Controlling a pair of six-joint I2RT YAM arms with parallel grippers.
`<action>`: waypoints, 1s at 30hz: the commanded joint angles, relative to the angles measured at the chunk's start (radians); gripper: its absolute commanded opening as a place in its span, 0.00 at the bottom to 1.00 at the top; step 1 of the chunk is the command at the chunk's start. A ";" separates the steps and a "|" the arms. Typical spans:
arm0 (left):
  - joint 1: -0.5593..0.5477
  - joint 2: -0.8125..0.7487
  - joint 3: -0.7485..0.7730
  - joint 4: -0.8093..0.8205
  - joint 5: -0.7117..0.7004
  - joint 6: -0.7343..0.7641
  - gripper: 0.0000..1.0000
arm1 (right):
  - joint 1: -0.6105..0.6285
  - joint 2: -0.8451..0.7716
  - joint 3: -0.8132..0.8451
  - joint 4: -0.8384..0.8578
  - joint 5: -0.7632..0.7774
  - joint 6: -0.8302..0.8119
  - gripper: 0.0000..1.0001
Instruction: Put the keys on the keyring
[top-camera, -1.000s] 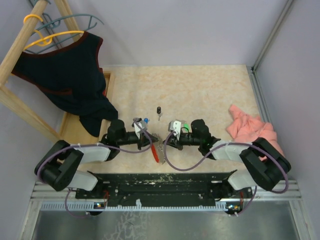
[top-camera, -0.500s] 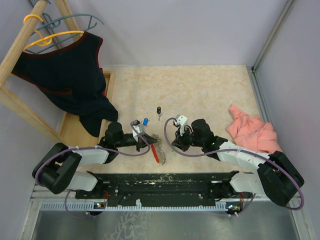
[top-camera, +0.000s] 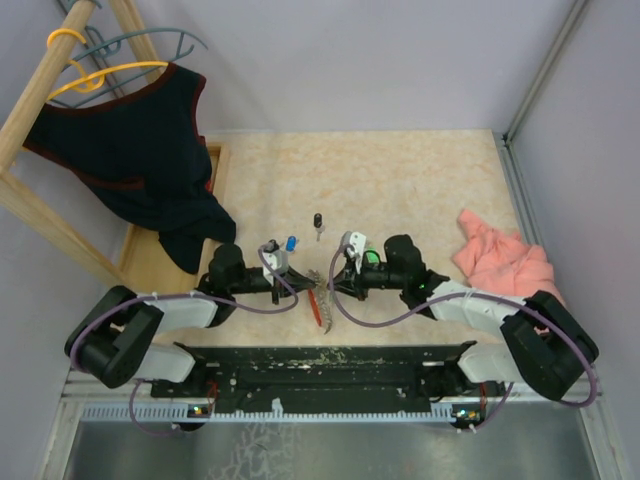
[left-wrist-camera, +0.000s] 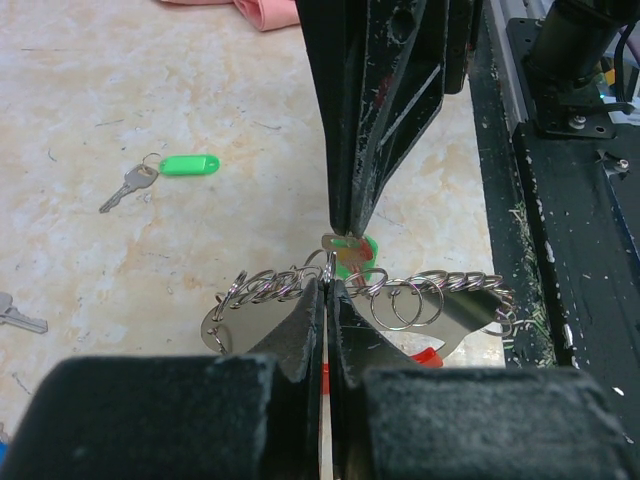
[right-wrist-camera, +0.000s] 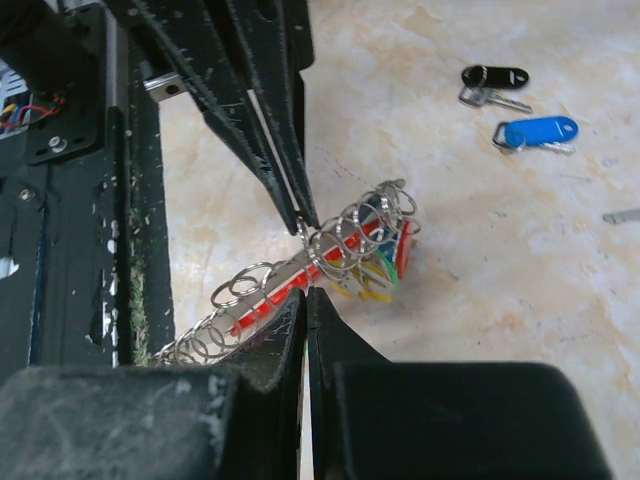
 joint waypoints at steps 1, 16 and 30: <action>0.014 -0.009 0.000 0.065 0.048 -0.007 0.02 | -0.006 0.033 0.031 0.142 -0.143 -0.078 0.00; 0.029 0.021 0.002 0.114 0.092 -0.036 0.02 | -0.007 0.087 0.028 0.213 -0.099 -0.080 0.00; 0.032 0.027 0.003 0.114 0.094 -0.041 0.02 | -0.007 0.075 0.016 0.249 -0.117 -0.059 0.00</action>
